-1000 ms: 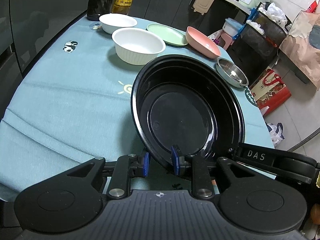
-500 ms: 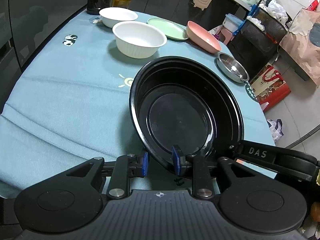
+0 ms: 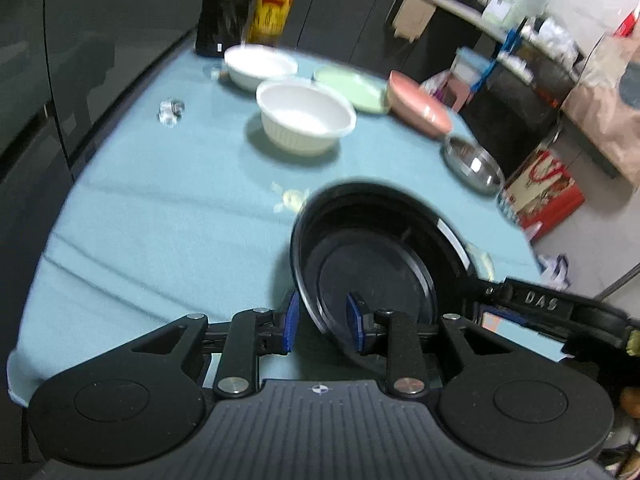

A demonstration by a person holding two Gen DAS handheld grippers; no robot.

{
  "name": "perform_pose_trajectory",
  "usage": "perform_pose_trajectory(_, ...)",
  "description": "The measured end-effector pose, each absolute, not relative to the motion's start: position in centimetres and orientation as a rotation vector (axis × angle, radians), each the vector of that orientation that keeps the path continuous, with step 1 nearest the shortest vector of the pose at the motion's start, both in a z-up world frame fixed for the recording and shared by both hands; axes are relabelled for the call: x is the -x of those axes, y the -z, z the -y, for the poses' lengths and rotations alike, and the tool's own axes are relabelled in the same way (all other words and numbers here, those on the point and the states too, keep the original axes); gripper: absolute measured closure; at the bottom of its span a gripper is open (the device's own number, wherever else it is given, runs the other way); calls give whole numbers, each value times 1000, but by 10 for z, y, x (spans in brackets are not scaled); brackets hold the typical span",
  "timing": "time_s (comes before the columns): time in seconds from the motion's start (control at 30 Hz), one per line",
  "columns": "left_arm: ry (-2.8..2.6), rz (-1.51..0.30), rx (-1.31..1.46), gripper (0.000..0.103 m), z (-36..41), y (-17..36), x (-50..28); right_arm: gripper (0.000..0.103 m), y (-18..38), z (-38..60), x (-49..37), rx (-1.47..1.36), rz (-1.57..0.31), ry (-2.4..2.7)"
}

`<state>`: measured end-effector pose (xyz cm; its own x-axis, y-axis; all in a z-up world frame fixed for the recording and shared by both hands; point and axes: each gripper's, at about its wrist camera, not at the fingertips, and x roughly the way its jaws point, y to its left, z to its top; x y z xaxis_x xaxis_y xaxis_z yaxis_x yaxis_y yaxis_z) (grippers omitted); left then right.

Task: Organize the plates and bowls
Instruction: 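Lower the black bowl onto the cloth and open the grippers, then reach to the large white bowl and close the grippers on its rim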

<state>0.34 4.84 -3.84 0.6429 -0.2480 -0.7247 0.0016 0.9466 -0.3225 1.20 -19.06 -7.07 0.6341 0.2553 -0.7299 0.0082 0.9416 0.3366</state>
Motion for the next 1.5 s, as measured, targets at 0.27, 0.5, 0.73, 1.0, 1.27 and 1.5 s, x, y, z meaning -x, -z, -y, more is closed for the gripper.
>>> perform_pose_trajectory(0.27, 18, -744, 309, 72, -69, 22, -32, 58, 48, 199, -29, -290, -759, -128)
perform_pose_trajectory(0.5, -37, -773, 309, 72, -75, 28, -90, 58, 40, 189, -72, -230, -793, -195)
perform_pose_trajectory(0.73, -70, -809, 307, 72, -78, 34, -143, 58, 36, 159, -121, -153, -846, -301)
perform_pose_trajectory(1.0, -75, -851, 310, 72, -79, 44, -179, 58, 42, 122, -166, -89, -893, -393)
perform_pose_trajectory(1.27, -53, -898, 291, 72, -76, 57, -200, 58, 54, 103, -195, -88, -954, -419)
perform_pose_trajectory(1.5, -39, -938, 294, 72, -74, 70, -211, 58, 69, 88, -211, -63, -1004, -415)
